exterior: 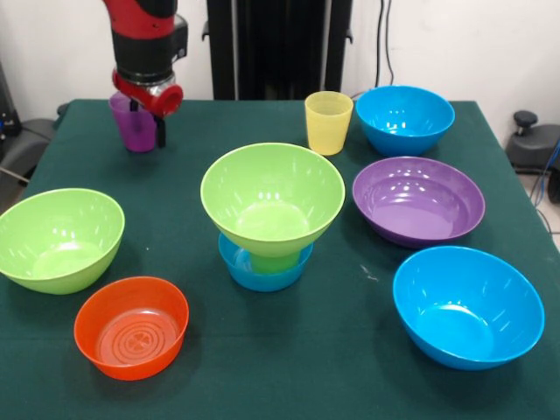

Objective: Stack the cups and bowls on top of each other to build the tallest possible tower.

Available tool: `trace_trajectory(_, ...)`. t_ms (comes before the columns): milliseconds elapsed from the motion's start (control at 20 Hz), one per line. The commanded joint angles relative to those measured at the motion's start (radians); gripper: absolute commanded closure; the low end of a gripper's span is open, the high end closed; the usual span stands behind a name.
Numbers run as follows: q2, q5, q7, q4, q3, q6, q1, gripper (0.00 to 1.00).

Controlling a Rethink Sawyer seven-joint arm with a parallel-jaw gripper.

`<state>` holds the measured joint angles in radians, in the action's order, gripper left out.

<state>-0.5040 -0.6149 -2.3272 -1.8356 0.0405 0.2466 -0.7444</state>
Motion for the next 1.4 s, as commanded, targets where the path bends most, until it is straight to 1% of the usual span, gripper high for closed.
trace_trajectory(50, 0.101, -0.068, 0.168, 0.151, 0.136, 0.073, 0.007, 0.0)
trace_trajectory(150, 0.122, -0.075, 0.16, 0.163, 0.136, 0.063, 0.007, 0.0)
trace_trajectory(200, 0.127, -0.077, 0.152, 0.169, 0.13, 0.061, 0.017, 0.0)
trace_trajectory(450, 0.107, -0.091, 0.18, 0.153, 0.147, 0.075, -0.004, 0.0)
trace_trajectory(600, 0.097, -0.089, 0.182, 0.147, 0.145, 0.096, -0.001, 0.0)
trace_trajectory(650, 0.094, -0.09, 0.184, 0.143, 0.145, 0.102, -0.002, 1.0)
trace_trajectory(800, 0.083, -0.087, 0.179, 0.139, 0.145, 0.124, 0.002, 1.0)
trace_trajectory(1400, 0.07, -0.087, 0.165, 0.128, 0.159, 0.128, -0.008, 1.0)
